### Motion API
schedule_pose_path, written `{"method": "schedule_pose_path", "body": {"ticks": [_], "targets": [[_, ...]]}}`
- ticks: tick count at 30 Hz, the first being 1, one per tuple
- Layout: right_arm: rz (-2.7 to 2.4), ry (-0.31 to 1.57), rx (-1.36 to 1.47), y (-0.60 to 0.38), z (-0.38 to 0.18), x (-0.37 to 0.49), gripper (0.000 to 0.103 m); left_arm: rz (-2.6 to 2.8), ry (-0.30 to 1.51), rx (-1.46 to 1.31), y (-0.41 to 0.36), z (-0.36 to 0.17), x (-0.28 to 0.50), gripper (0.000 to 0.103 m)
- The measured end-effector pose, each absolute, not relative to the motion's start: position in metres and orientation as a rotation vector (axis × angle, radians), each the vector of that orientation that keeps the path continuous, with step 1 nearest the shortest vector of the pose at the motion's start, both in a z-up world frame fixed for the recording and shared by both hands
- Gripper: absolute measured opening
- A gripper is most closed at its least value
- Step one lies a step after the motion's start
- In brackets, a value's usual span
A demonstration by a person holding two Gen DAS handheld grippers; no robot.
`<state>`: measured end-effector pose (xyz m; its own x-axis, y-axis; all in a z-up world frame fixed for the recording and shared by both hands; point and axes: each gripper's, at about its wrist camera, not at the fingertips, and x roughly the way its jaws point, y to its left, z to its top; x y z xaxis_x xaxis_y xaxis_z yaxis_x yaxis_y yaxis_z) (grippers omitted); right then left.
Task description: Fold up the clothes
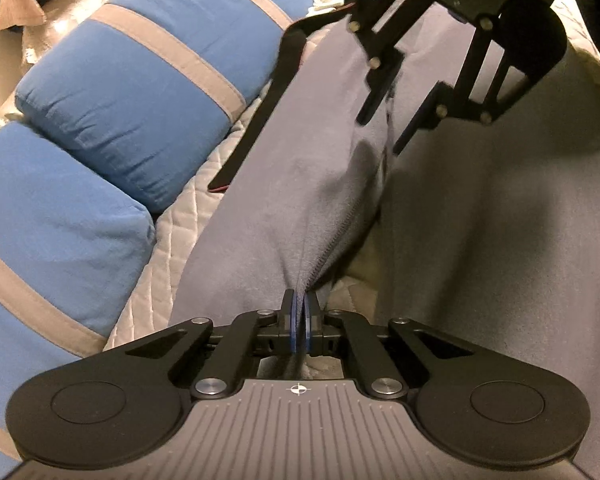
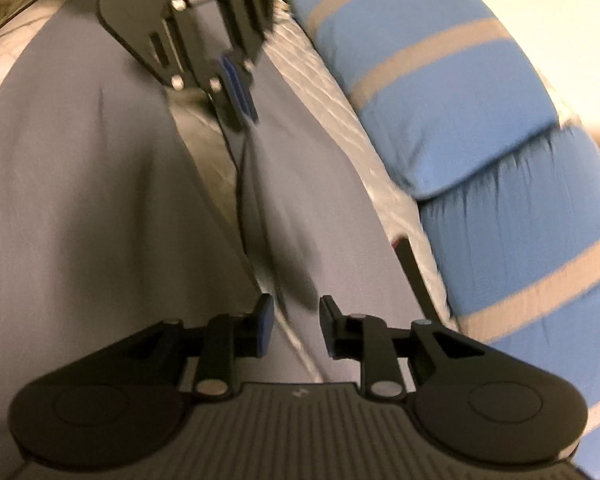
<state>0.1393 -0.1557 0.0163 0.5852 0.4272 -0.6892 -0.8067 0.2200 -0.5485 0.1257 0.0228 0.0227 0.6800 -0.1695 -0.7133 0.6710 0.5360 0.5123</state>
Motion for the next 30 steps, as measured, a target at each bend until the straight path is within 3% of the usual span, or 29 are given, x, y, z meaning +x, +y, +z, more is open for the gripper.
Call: {"method": "schedule_pose_path", "body": {"ticks": [15,20,30], "targets": [[0.832,0.587,-0.778,-0.179,0.030,0.178,0.045,-0.452,0.618,0.786,0.028,0.041,0.136,0.003],[0.828,0.580,-0.752,-0.170,0.023,0.196,0.062,-0.430,0.605,0.780,0.028,0.041,0.140,0.004],[0.835,0.662,-0.640,-0.162,0.005,0.233,0.078,-0.388,0.602,0.758,0.026,0.036,0.147,0.004]]}}
